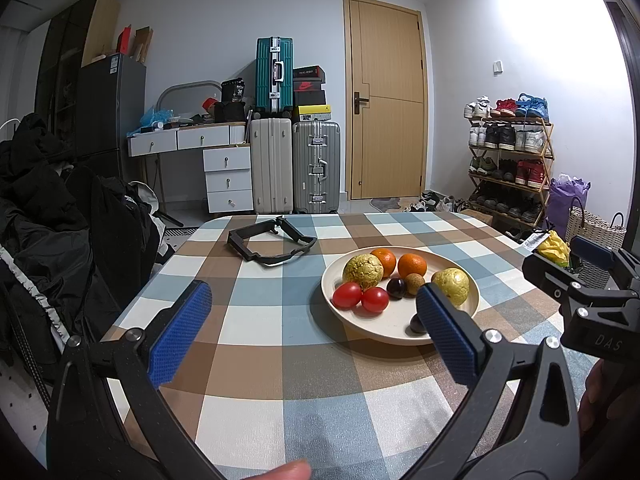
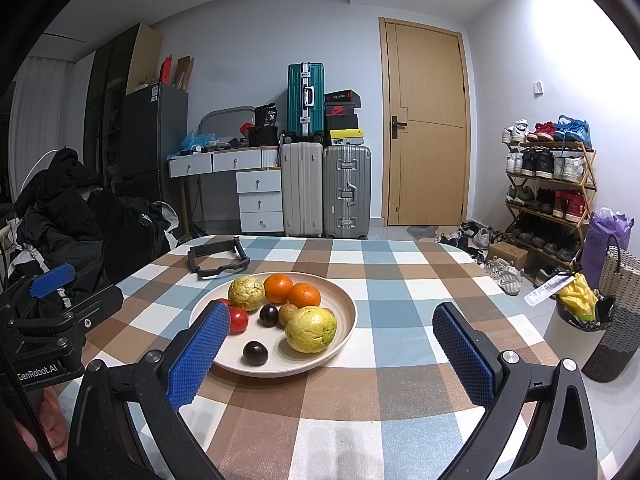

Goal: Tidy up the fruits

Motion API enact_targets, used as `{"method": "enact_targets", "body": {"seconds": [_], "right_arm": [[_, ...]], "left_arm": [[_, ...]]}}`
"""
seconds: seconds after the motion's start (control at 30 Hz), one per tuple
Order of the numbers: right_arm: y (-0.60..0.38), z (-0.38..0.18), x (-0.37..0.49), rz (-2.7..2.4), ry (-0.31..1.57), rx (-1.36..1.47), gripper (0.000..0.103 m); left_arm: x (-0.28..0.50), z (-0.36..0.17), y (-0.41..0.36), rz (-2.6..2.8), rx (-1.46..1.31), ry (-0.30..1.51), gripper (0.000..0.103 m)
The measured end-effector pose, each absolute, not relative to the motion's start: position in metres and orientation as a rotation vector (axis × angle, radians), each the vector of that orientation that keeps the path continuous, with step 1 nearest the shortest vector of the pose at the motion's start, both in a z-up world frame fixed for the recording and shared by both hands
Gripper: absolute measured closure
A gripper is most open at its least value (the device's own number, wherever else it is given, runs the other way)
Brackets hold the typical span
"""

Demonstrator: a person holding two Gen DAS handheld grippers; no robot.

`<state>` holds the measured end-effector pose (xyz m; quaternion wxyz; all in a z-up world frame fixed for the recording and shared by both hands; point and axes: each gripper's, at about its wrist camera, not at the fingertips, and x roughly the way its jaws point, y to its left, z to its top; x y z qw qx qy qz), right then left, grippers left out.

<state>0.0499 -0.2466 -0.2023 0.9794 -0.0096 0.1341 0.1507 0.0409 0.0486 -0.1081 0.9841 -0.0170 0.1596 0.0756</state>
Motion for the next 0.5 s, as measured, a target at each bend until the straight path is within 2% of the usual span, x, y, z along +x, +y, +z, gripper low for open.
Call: {"method": "enact_targets", "body": {"seconds": [0.5], "right_arm": [[-0.2467, -0.2022, 0.0499, 0.303, 0.27, -0.019, 0.0]], "left_arm": [[0.0407, -0.1082, 0.0486, 0.152, -0.034, 0.321, 0.001]]}}
